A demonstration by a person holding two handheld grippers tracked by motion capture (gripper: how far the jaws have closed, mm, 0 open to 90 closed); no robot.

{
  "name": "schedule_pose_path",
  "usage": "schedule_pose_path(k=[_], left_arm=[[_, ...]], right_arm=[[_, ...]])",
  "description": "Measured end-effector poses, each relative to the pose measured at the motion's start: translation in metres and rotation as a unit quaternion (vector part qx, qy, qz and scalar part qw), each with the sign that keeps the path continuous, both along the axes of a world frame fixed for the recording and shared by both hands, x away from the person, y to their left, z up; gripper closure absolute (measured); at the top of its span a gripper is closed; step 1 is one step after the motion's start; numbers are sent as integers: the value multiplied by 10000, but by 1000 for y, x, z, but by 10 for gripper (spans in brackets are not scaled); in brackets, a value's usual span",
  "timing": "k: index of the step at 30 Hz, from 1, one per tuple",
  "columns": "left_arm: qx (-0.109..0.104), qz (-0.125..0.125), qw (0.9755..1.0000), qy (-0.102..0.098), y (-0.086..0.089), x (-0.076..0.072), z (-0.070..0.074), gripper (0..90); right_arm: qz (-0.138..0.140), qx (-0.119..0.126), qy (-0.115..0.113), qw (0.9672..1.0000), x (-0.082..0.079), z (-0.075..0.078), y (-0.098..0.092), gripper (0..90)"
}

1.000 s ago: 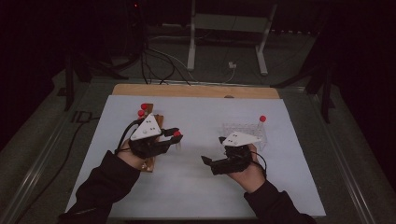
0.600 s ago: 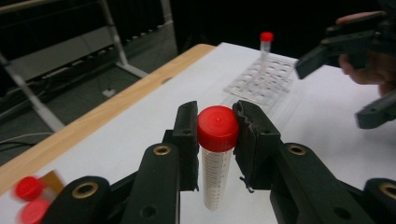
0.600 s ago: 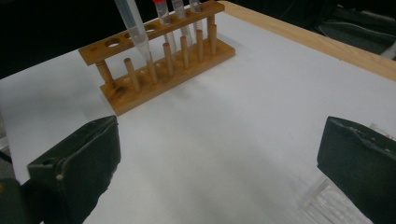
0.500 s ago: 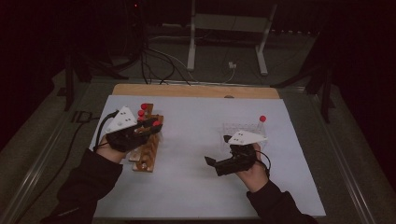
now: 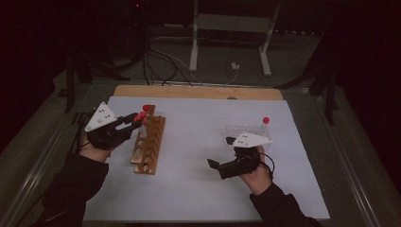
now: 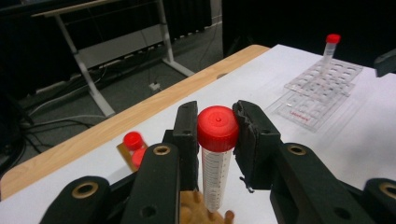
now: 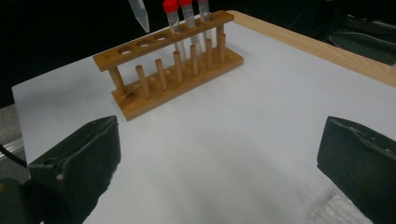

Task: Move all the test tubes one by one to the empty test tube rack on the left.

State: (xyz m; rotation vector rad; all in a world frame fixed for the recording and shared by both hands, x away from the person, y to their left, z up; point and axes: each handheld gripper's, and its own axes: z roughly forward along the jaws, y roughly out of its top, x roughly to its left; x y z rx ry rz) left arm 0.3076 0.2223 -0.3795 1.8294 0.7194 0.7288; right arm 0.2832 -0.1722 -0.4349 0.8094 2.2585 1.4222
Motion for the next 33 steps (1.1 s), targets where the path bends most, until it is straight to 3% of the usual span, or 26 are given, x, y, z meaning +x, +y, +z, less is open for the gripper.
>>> schedule_pose_path(k=[8, 17, 33], left_arm=[[-52, 248, 9996, 91, 9, 13, -15, 721], [-27, 291, 9992, 262, 7, 23, -30, 721], [224, 369, 9967, 681, 2, 35, -61, 721]], right_arm=[[7, 24, -9, 10000, 0, 0, -1, 0], [8, 33, 6, 10000, 1, -1, -2, 0], [11, 56, 44, 10000, 2, -3, -3, 0]])
